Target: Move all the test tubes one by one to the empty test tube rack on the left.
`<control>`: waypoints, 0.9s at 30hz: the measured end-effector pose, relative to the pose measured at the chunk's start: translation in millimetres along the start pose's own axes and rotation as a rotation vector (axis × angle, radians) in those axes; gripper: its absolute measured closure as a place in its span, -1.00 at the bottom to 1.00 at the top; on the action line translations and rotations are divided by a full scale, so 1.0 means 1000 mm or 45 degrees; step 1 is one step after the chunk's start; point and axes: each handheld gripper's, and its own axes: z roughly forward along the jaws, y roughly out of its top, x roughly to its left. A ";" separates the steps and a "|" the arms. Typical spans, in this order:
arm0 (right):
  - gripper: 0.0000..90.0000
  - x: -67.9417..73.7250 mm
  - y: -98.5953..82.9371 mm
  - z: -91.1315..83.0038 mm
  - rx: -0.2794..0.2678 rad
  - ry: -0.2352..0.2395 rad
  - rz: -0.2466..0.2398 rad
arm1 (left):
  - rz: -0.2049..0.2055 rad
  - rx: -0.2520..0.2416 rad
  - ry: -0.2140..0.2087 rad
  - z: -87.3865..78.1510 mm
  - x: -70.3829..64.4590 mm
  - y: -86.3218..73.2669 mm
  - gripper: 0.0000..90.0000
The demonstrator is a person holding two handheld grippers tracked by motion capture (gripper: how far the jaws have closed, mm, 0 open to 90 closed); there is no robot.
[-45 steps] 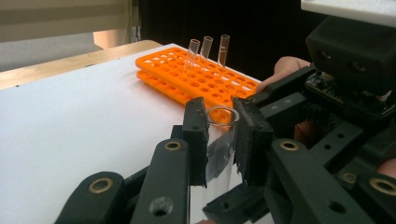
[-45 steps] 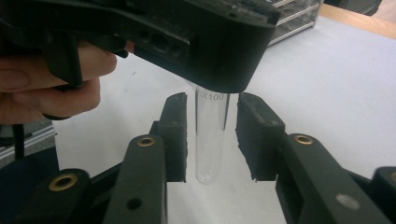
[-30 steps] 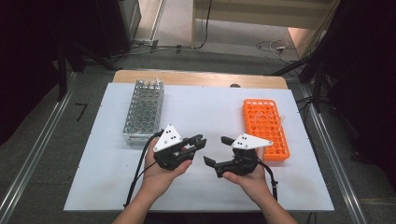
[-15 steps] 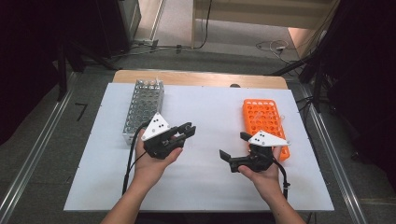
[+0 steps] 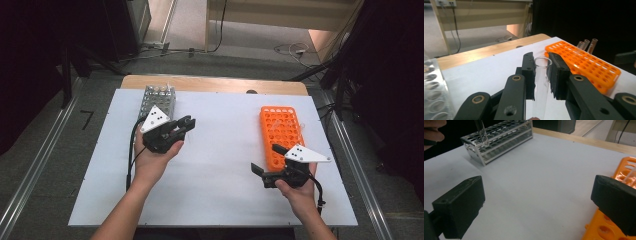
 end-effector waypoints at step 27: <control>-1.00 -0.029 -0.024 -0.025 0.040 -0.061 0.037 | -0.018 -0.046 0.174 0.023 0.062 0.025 0.65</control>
